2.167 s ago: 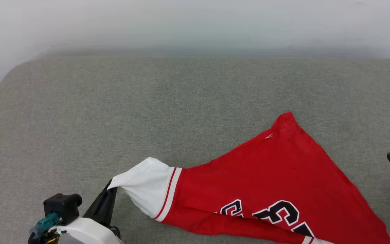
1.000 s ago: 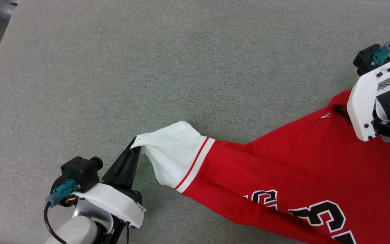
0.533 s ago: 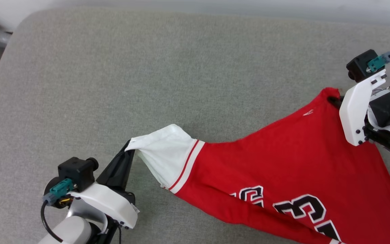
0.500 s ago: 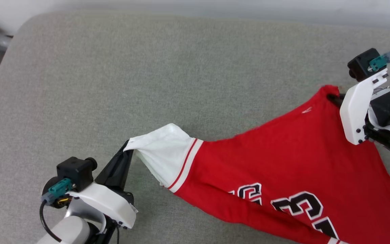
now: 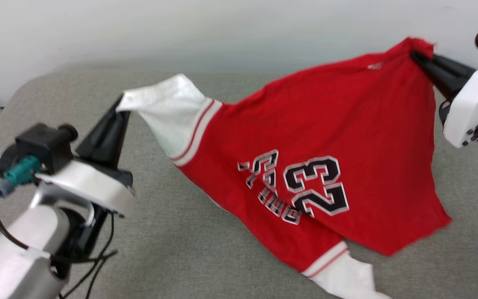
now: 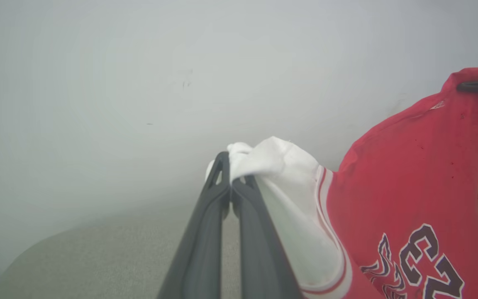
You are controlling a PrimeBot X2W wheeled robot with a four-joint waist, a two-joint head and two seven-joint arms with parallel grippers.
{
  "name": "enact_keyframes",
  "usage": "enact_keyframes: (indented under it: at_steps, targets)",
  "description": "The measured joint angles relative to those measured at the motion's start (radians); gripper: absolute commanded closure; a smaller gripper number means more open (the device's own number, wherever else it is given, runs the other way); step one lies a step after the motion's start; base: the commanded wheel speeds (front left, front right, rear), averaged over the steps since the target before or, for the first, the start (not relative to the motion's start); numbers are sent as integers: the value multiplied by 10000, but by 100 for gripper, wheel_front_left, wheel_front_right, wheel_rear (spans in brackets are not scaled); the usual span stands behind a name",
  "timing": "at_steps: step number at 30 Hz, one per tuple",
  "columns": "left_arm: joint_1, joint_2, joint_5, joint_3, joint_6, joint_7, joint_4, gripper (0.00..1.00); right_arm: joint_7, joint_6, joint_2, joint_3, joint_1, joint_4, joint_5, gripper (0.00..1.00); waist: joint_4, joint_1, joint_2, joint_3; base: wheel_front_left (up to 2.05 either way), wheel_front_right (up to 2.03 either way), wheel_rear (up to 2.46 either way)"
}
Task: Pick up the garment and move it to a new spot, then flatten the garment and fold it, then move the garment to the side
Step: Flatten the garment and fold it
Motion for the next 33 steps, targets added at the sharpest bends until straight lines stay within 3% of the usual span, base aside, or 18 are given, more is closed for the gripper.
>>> enact_keyframes:
  at_steps: [8, 18, 24, 33]
  targets:
    - [-2276, 48, 439, 109, -397, 690, 94, 100, -23, -2, 119, -1536, -111, -1028, -571, 100, -378, -1, 0, -251, 0, 0, 0]
    - [-5367, -637, 861, -94, -1179, 1290, 1131, 100, 857, -2, 686, -2794, -1344, -1453, -1569, 100, -483, 0, 0, 456, 0, 0, 0]
    - [-7711, -968, 1197, -59, -1737, 1532, 2529, 100, 1012, -2, 1049, -3066, -2992, -761, -2428, 100, -510, 0, -1, 1299, 0, 0, 0]
    - [-11376, -1329, 1937, 35, -2426, 1578, 4615, 100, 286, 0, 1595, -3162, -6072, 1041, -3599, 100, -600, 2, 0, 2741, 0, 0, 0]
